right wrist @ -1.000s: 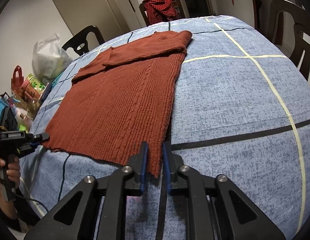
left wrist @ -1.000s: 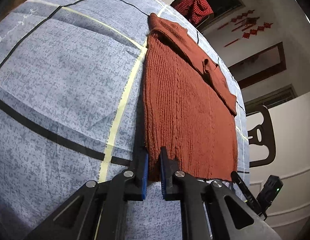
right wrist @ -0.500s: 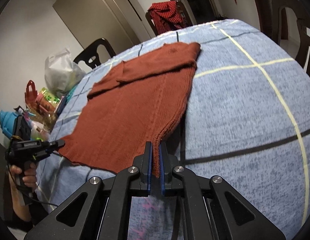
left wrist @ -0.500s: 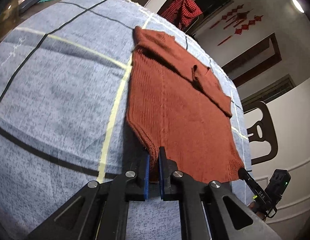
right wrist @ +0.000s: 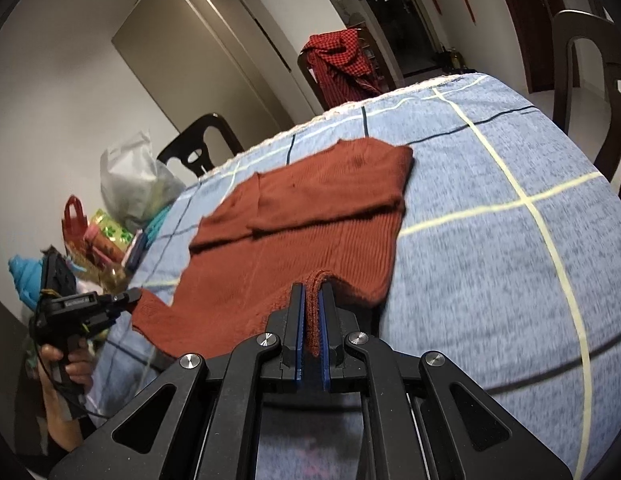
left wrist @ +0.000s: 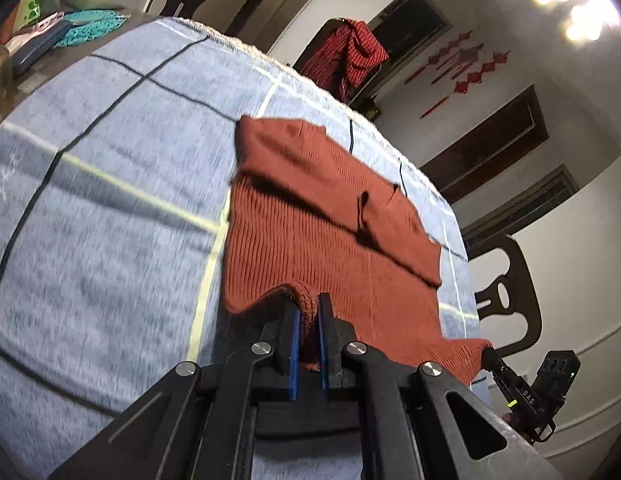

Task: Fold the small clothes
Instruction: 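Lift the hem with both tools and fold it toward the collar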

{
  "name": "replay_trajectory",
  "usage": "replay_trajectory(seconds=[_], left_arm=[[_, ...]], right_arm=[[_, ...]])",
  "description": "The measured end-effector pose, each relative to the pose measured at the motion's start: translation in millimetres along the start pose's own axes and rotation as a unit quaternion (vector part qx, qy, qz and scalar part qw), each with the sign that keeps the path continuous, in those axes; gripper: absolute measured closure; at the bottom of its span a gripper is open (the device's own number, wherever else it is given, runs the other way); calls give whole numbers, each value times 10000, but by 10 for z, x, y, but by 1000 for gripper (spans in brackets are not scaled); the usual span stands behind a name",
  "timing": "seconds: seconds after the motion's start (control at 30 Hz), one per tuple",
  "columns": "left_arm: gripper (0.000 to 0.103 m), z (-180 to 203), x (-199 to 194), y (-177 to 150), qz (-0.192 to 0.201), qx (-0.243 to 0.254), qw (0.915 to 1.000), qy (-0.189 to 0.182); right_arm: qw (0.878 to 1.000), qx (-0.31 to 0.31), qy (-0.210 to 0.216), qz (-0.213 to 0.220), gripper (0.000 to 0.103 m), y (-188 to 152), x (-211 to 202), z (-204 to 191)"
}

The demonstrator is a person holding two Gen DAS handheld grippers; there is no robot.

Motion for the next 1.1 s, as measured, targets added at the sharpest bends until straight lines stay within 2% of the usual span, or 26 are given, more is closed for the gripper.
replay_trajectory(seconds=[0.37,0.5,0.83,1.1], left_arm=[[94,61,190,519,275,135,9995,93],[94,68,314,738,341,170,9992,93],[94,115,657,1260,398,284,9986,218],[94,68,905,1597,372,171,9990,161]], right_arm=[[9999,28,150,62,97,500,222,-51],[10000,2,31,26,97,686,384,-65],[10000,15,-33,7,97,1105,742,-135],[9999,120,-49,-85,97,1379,996,-141]])
Point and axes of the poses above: each gripper's, at about its wrist camera, not at the fingertips, and x roughly the way its jaws point, z to its right, y to its top, the point moved 2 cm from there along x, roughly the way its jaws point, and after that the axes turned 13 degrees about x, right-handed, at the moved point
